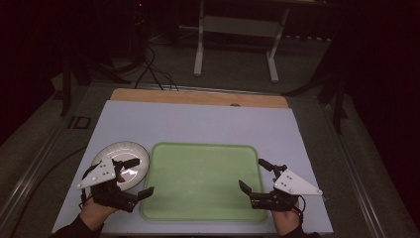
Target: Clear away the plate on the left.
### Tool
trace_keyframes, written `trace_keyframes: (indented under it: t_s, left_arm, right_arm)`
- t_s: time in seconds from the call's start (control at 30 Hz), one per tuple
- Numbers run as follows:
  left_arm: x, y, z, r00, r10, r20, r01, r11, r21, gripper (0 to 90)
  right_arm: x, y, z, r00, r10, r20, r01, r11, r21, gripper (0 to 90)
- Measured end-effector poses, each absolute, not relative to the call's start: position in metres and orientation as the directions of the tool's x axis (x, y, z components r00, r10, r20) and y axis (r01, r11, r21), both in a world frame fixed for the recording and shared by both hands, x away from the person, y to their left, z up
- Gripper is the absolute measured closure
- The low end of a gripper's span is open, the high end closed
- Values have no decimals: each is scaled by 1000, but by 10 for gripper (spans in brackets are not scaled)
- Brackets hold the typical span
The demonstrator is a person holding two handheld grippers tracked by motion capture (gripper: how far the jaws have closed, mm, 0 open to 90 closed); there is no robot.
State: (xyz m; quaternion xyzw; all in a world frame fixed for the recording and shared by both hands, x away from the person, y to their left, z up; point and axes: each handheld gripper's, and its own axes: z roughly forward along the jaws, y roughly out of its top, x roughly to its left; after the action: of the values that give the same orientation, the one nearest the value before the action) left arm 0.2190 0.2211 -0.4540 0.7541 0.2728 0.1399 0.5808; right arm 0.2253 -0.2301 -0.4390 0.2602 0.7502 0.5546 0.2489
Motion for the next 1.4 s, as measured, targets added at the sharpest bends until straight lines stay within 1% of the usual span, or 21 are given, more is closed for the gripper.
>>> trace_keyframes:
  t_s: [0.1, 0.3, 0.43, 0.63, 0.67, 0.83, 0.87, 1.0, 1.2, 1.4]
  left_arm:
    - [219, 220, -453, 817, 566, -110, 252, -179, 951, 0]
    - [219, 218, -454, 826, 558, -77, 234, -216, 948, 0]
    - [220, 219, -455, 828, 555, -82, 237, -214, 948, 0]
    - [220, 213, -455, 840, 538, -68, 239, -255, 937, 0]
    - [220, 209, -453, 851, 520, -74, 244, -267, 932, 0]
    - [216, 202, -449, 870, 489, -65, 236, -297, 925, 0]
    - [215, 199, -445, 879, 473, -59, 226, -305, 925, 0]
    - [211, 192, -437, 889, 456, -34, 202, -325, 924, 0]
    - [208, 188, -427, 895, 446, -12, 190, -354, 916, 2]
    - [209, 190, -415, 893, 449, 7, 172, -358, 918, 2]
  right_arm:
    - [224, -231, -438, -742, 666, -84, 111, 245, 963, 122]
    - [224, -233, -437, -740, 669, -72, 110, 225, 968, 117]
    - [224, -233, -437, -739, 670, -76, 111, 231, 967, 117]
    - [223, -231, -437, -744, 664, -76, 113, 237, 965, 117]
    - [223, -231, -437, -744, 664, -76, 112, 236, 965, 117]
    - [223, -230, -437, -748, 660, -75, 113, 238, 965, 117]
    - [223, -230, -437, -748, 659, -77, 111, 238, 965, 117]
    - [223, -230, -437, -749, 658, -77, 110, 239, 965, 117]
    - [223, -230, -437, -756, 650, -76, 107, 238, 965, 117]
    - [223, -230, -437, -760, 647, -70, 107, 230, 967, 117]
